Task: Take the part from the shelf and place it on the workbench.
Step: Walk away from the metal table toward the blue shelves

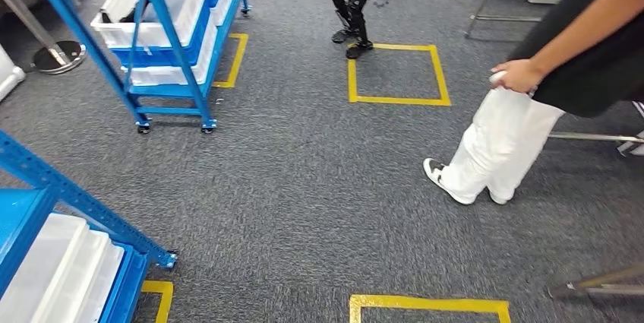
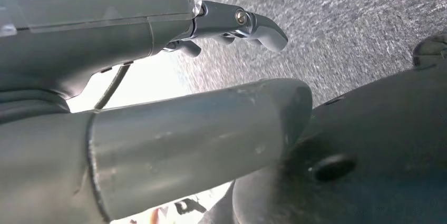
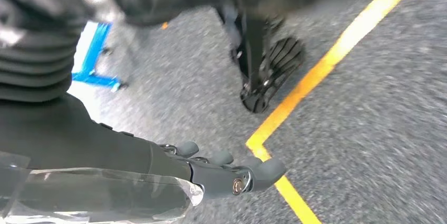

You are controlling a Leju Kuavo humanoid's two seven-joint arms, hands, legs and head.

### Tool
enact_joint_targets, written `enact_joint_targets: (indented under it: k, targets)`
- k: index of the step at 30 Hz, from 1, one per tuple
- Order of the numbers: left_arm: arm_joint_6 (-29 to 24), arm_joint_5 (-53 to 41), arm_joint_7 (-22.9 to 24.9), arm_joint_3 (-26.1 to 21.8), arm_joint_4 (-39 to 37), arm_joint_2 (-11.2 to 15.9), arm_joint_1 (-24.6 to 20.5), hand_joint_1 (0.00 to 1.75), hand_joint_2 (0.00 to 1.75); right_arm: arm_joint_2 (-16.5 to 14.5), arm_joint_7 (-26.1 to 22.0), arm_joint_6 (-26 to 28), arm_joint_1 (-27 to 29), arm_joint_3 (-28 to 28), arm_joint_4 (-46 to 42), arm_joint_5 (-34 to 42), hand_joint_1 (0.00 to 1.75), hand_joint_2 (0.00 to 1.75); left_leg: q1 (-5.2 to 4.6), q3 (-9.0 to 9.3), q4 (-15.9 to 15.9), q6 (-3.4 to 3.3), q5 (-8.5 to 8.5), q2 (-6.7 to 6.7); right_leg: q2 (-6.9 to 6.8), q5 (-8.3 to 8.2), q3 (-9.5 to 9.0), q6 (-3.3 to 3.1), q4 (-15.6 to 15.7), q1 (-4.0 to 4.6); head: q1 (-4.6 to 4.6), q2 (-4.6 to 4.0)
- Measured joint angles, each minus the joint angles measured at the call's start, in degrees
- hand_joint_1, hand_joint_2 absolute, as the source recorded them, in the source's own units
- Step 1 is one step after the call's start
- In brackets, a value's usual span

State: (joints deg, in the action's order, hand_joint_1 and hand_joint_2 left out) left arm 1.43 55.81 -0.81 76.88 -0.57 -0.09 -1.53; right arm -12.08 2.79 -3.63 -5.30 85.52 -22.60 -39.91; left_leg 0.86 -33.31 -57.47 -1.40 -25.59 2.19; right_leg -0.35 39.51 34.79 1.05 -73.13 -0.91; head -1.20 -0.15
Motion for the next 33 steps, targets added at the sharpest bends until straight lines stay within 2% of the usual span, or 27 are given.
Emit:
enact_joint_targets:
  k: [1, 2, 3, 5, 6, 7, 9, 10, 11, 13, 14, 15, 16, 17, 18, 20, 21, 22, 24, 25, 27, 28, 29, 30, 31, 32, 33]
  targets:
    - [-0.04, 0.34, 0.55, 0.09, 0.00, -0.02, -0.04, 0.00, 0.00, 0.01, 0.51, -0.17, 0.20, -0.14, -0.02, -0.27, 0.00, 1.75, -0.06, 0.01, -0.06, -0.03, 0.00, 0.90, 0.20, -0.76, 0.61, -0.09, -0.60, 0.01, 0.01, 0.00]
    - [-0.09, 0.58, 0.99, 0.12, 0.00, -0.05, -0.05, 0.00, 0.00, 0.04, 0.82, -0.29, 0.34, -0.25, -0.03, -0.45, 0.00, 1.75, -0.09, 0.08, -0.14, -0.01, -0.01, 1.81, 0.43, -2.61, 0.14, -0.21, 1.06, 0.00, 0.00, 0.00]
    - [-0.15, 0.76, 1.33, 0.13, 0.00, -0.09, -0.06, 0.00, 0.00, 0.07, 1.04, -0.38, 0.45, -0.35, -0.05, -0.56, 0.00, 1.75, -0.09, 0.16, -0.24, 0.04, -0.03, 2.71, 1.14, -5.17, -1.21, -0.39, 4.60, -0.05, 0.00, 0.00]
    - [-0.20, 0.90, 1.61, 0.14, 0.00, -0.25, -0.19, 0.00, 0.00, 0.22, 1.22, -0.41, 0.60, -0.54, -0.09, -0.66, 0.00, 1.75, -0.14, -0.01, -0.51, 0.43, -0.03, 4.25, 4.38, -8.48, -3.85, -0.70, 11.48, -0.22, -0.01, 0.00]
    - [-0.22, 0.92, 1.67, 0.15, 0.00, -0.32, -0.29, 0.00, 0.00, 0.28, 1.26, -0.40, 0.65, -0.66, -0.10, -0.70, 0.00, 1.75, -0.15, -0.23, -0.59, 0.75, 0.04, 4.93, 5.53, -9.13, -4.50, -0.81, 13.38, -0.24, -0.02, 0.00]
    - [-0.23, 0.95, 1.73, 0.16, 0.00, -0.39, -0.36, 0.00, 0.00, 0.33, 1.28, -0.40, 0.66, -0.78, -0.11, -0.76, 0.00, 1.75, -0.14, -0.45, -0.56, 1.17, 0.17, 5.61, 6.02, -9.07, -4.60, -0.95, 13.90, -0.15, -0.02, 0.00]
    - [-0.43, 1.15, 2.12, 0.17, 0.00, -0.44, -0.34, 0.00, 0.00, 0.34, 1.45, -0.52, 0.64, -1.05, -0.15, -1.05, 0.00, 1.75, -0.04, -0.79, -0.44, 1.92, 0.42, 6.44, 4.39, -9.38, -4.77, -1.49, 14.24, -0.03, -0.03, 0.00]
    - [-0.67, 1.44, 2.54, 0.18, 0.00, -0.47, -0.31, 0.00, 0.00, 0.34, 1.60, -0.77, 0.67, -1.29, -0.27, -1.38, 0.00, 1.75, -0.10, -1.10, -0.97, 2.15, 0.03, 5.32, 3.53, -9.57, -4.93, -1.94, 14.55, -0.05, -0.04, 0.00]
    - [-1.00, 1.88, 3.04, 0.17, 0.00, -0.49, -0.35, 0.00, 0.00, 0.34, 1.72, -1.16, 0.78, -1.59, -0.47, -1.82, 0.00, 1.75, -0.15, -1.86, -2.50, 2.31, -1.01, 3.49, 2.57, -9.76, -5.04, -2.38, 14.86, -0.10, -0.06, 0.00]
    - [-1.86, 3.07, 4.00, 0.14, 0.00, -0.60, -0.59, 0.00, 0.00, 0.34, 1.89, -2.43, 1.36, -2.36, -1.14, -2.89, 0.00, 1.75, -0.25, -4.80, -8.98, 2.54, -4.87, -0.54, 0.52, -9.87, -5.03, -3.02, 15.15, 0.10, -0.10, 0.00]
    - [-2.33, 3.68, 4.34, 0.10, 0.00, -0.69, -0.72, 0.00, 0.00, 0.34, 1.92, -3.20, 1.72, -2.75, -1.58, -3.43, 0.00, 1.75, -0.20, -6.54, -12.88, 2.69, -6.78, -1.30, -0.55, -9.82, -4.95, -3.16, 15.12, 0.28, -0.11, 0.00]
    - [-2.80, 4.28, 4.61, 0.04, 0.00, -0.80, -0.79, 0.00, 0.00, 0.33, 1.91, -3.99, 2.01, -3.15, -2.04, -3.92, 0.00, 1.75, -0.17, -7.71, -15.77, 2.79, -7.90, -1.62, -1.62, -9.76, -4.90, -3.22, 15.10, 0.44, -0.11, 0.00]
    - [-3.22, 4.81, 4.84, -0.05, 0.00, -0.91, -0.81, 0.00, 0.00, 0.32, 1.82, -4.72, 2.21, -3.56, -2.52, -4.38, 0.00, 1.75, -0.17, -7.87, -16.74, 2.84, -7.95, -1.77, -2.64, -9.70, -4.88, -3.26, 15.08, 0.56, -0.11, 0.00]
    - [-3.60, 5.36, 5.03, -0.16, 0.00, -1.01, -0.79, 0.00, 0.00, 0.31, 1.60, -5.41, 2.31, -3.99, -3.00, -4.87, 0.00, 1.75, -0.19, -6.76, -15.29, 2.77, -6.94, -2.03, -3.57, -9.62, -4.92, -3.25, 15.06, 0.65, -0.11, 0.00]
    - [-3.91, 5.91, 5.16, -0.27, 0.00, -1.08, -0.76, 0.00, 0.00, 0.28, 1.23, -6.02, 2.34, -4.44, -3.42, -5.36, 0.00, 1.75, -0.24, -4.55, -11.80, 2.59, -5.27, -2.63, -4.38, -9.51, -5.03, -3.19, 15.02, 0.71, -0.11, 0.00]
    - [-4.37, 7.26, 5.28, -0.69, 0.00, -1.16, -0.83, 0.00, 0.00, 0.26, 0.17, -7.14, 2.49, -5.42, -4.06, -6.65, 0.00, 1.75, -0.64, 0.27, -3.65, 1.83, -2.72, -5.37, -5.77, -9.18, -5.35, -2.83, 14.90, 0.90, -0.10, 0.00]
    - [-4.48, 8.09, 5.25, -1.03, 0.00, -1.18, -0.88, 0.00, 0.00, 0.26, -0.34, -7.65, 2.61, -5.91, -4.27, -7.45, 0.00, 1.75, -0.89, 1.63, -1.28, 1.45, -2.21, -6.33, -6.34, -9.01, -5.51, -2.57, 14.83, 0.98, -0.10, 0.00]
    - [-4.54, 9.09, 5.13, -1.52, 0.00, -1.17, -0.86, 0.00, 0.00, 0.26, -0.81, -8.17, 2.72, -6.51, -4.42, -8.46, 0.00, 1.75, -1.12, 2.12, -0.25, 1.13, -2.19, -6.75, -6.91, -8.88, -5.68, -2.29, 14.82, 1.01, -0.09, 0.00]
    - [-4.52, 11.19, 4.85, -2.71, -0.01, -1.13, -0.67, 0.00, 0.00, 0.25, -1.48, -9.16, 2.83, -7.90, -4.66, -10.68, 0.00, 1.75, -1.10, 2.29, 0.18, 0.60, -1.87, -5.36, -7.83, -8.68, -6.14, -1.72, 14.96, 0.97, -0.10, 0.00]
    - [-4.51, 12.20, 4.74, -3.39, -0.01, -1.10, -0.55, 0.00, 0.00, 0.25, -1.74, -9.57, 2.96, -8.67, -4.78, -11.77, 0.00, 1.75, -0.91, 2.54, 0.64, 0.28, -1.61, -4.66, -6.88, -8.25, -6.30, -1.40, 14.65, 0.86, -0.08, 0.00]
    - [-4.48, 13.60, 4.70, -4.53, -0.01, -1.07, -0.55, 0.00, 0.00, 0.24, -2.06, -10.17, 3.46, -9.80, -4.92, -13.21, 0.00, 1.75, -0.48, 3.03, 1.46, -0.33, -1.00, -3.27, -3.11, -5.75, -5.07, -0.90, 11.23, 0.59, -0.02, 0.00]
    - [-4.46, 14.04, 4.70, -5.05, -0.02, -1.08, -0.59, 0.00, 0.00, 0.23, -2.15, -10.35, 3.80, -10.15, -4.94, -13.63, 0.00, 1.75, -0.48, 2.94, 1.55, -0.45, -0.89, -2.57, -1.06, -3.85, -3.45, -0.77, 7.79, 0.38, 0.01, 0.00]
    - [-4.45, 14.27, 4.70, -5.45, -0.02, -1.09, -0.64, 0.00, 0.00, 0.23, -2.21, -10.48, 4.08, -10.38, -4.95, -13.84, 0.00, 1.75, -0.49, 2.80, 1.50, -0.52, -0.84, -1.79, -0.19, -2.09, -1.51, -0.69, 4.00, 0.25, 0.01, 0.00]
    - [-4.45, 14.42, 4.70, -5.78, -0.02, -1.11, -0.65, 0.00, 0.00, 0.24, -2.24, -10.53, 4.30, -10.58, -4.94, -13.97, 0.00, 1.75, -0.48, 2.71, 1.42, -0.52, -0.84, -0.94, 0.08, -1.15, 0.13, -0.59, 0.96, 0.16, 0.01, 0.00]
    - [-4.45, 14.53, 4.70, -6.09, -0.02, -1.13, -0.62, 0.00, 0.00, 0.26, -2.28, -10.55, 4.51, -10.78, -4.95, -14.06, 0.00, 1.75, -0.45, 2.66, 1.30, -0.47, -0.86, -0.02, 0.20, -1.28, 1.15, -0.48, -0.62, 0.07, 0.01, 0.00]
    - [-4.45, 14.63, 4.70, -6.36, -0.02, -1.14, -0.56, 0.00, 0.00, 0.28, -2.31, -10.56, 4.64, -10.97, -4.95, -14.15, 0.00, 1.75, -0.36, 2.66, 1.12, -0.37, -0.92, 0.87, 0.28, -2.64, 1.10, -0.39, 0.08, -0.03, 0.01, 0.00]
    - [-4.45, 14.72, 4.70, -6.61, -0.02, -1.16, -0.52, 0.00, 0.00, 0.30, -2.35, -10.57, 4.73, -11.15, -4.99, -14.26, 0.00, 1.75, -0.24, 2.69, 0.85, -0.18, -1.05, 1.80, 0.60, -4.99, 0.03, -0.28, 2.96, -0.20, 0.01, 0.00]
